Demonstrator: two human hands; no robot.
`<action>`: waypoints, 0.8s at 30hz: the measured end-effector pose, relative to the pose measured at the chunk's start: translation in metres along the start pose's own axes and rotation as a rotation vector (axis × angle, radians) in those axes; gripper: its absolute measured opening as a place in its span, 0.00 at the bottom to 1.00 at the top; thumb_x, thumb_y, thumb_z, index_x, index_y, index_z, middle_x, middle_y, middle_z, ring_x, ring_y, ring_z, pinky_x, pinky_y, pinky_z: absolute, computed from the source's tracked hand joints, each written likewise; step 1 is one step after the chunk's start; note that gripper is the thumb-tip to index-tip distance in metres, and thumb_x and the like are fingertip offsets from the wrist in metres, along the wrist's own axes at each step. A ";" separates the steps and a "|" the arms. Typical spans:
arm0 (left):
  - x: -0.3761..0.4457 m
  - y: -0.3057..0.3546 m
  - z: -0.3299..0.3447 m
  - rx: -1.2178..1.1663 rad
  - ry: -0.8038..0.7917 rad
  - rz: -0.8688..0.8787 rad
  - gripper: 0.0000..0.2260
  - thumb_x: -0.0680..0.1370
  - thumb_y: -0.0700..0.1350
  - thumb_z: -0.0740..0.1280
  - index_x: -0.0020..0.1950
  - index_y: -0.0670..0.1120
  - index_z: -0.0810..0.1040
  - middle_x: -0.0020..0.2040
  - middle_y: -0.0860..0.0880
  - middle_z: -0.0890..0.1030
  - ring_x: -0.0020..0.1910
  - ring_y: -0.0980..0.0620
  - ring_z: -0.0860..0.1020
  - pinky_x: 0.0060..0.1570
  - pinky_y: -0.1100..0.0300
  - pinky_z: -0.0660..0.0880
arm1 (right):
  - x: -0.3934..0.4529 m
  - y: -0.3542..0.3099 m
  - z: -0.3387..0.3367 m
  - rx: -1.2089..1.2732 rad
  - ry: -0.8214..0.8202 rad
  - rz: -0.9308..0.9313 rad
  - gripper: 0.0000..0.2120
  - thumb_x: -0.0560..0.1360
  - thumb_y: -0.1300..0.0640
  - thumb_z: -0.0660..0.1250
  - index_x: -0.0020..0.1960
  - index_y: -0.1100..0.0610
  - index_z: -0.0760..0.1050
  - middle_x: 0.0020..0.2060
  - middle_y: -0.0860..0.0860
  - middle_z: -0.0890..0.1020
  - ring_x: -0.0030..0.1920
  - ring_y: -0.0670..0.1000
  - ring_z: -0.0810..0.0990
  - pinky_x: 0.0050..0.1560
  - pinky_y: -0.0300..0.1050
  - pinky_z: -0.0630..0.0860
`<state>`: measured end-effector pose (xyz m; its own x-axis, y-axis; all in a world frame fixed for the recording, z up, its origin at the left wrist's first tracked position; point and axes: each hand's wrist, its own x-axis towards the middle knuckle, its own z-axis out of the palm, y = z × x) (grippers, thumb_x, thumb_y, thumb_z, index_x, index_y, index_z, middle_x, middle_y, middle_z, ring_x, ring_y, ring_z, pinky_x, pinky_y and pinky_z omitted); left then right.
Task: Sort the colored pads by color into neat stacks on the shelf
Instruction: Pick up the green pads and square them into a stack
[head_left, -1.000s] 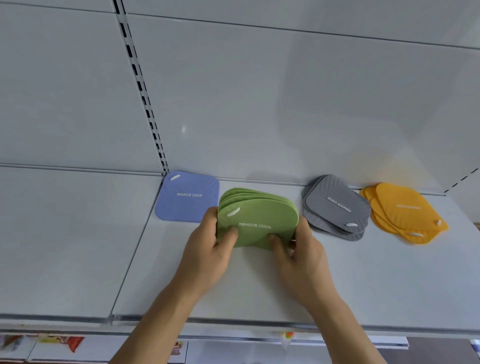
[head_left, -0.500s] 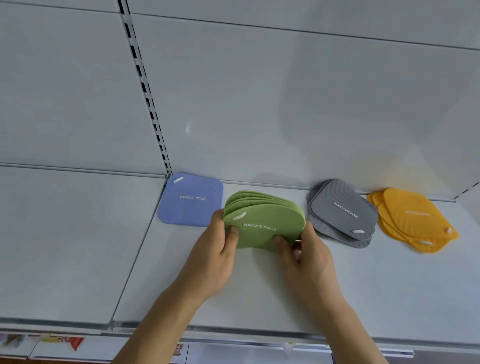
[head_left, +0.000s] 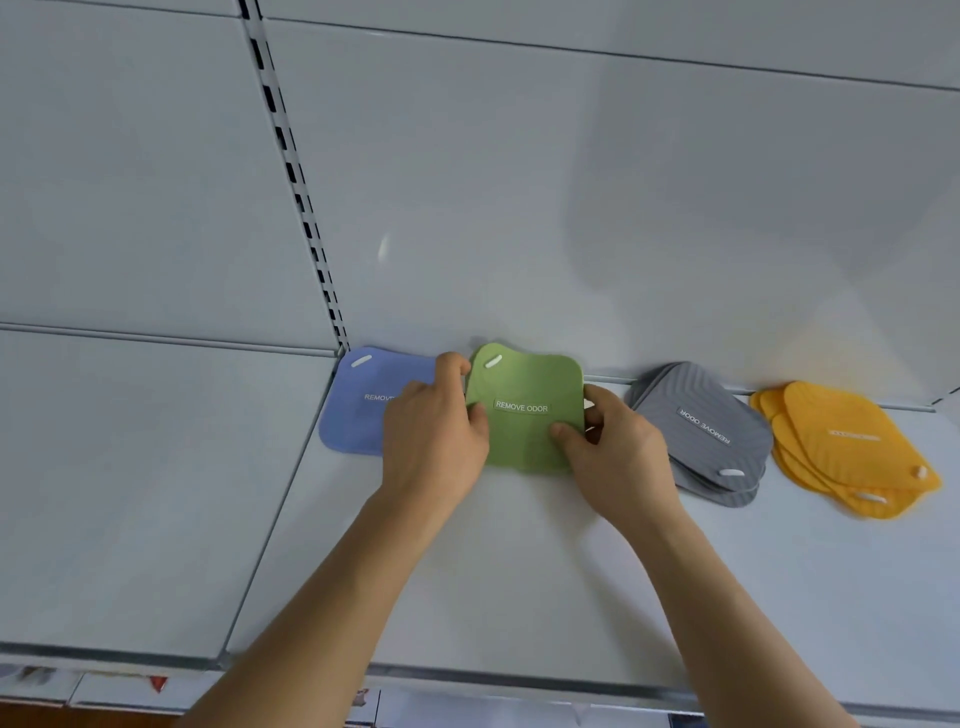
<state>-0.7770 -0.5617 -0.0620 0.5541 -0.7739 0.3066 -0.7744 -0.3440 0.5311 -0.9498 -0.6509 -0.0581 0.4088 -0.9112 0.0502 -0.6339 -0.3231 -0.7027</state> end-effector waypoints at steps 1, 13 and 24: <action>0.000 0.000 0.002 0.025 0.003 0.018 0.14 0.77 0.42 0.68 0.62 0.45 0.72 0.38 0.45 0.82 0.42 0.37 0.78 0.41 0.45 0.75 | 0.000 0.000 0.002 -0.033 0.011 -0.019 0.21 0.78 0.53 0.72 0.70 0.48 0.75 0.46 0.44 0.83 0.45 0.48 0.80 0.43 0.43 0.71; 0.000 -0.002 0.013 0.108 0.067 0.080 0.16 0.76 0.41 0.70 0.64 0.46 0.76 0.38 0.46 0.82 0.42 0.37 0.77 0.39 0.44 0.76 | -0.001 0.005 0.009 -0.088 0.070 -0.116 0.23 0.78 0.56 0.70 0.72 0.51 0.73 0.49 0.49 0.84 0.47 0.55 0.80 0.47 0.49 0.74; -0.002 -0.009 0.017 0.324 0.099 0.134 0.11 0.74 0.43 0.72 0.55 0.46 0.82 0.44 0.45 0.80 0.46 0.38 0.76 0.40 0.47 0.73 | -0.007 0.008 0.016 -0.248 0.168 -0.179 0.20 0.77 0.57 0.72 0.68 0.57 0.79 0.57 0.59 0.80 0.49 0.65 0.81 0.49 0.54 0.78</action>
<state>-0.7764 -0.5664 -0.0810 0.4557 -0.7737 0.4401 -0.8899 -0.4060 0.2078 -0.9471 -0.6432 -0.0749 0.4273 -0.8573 0.2872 -0.7109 -0.5149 -0.4792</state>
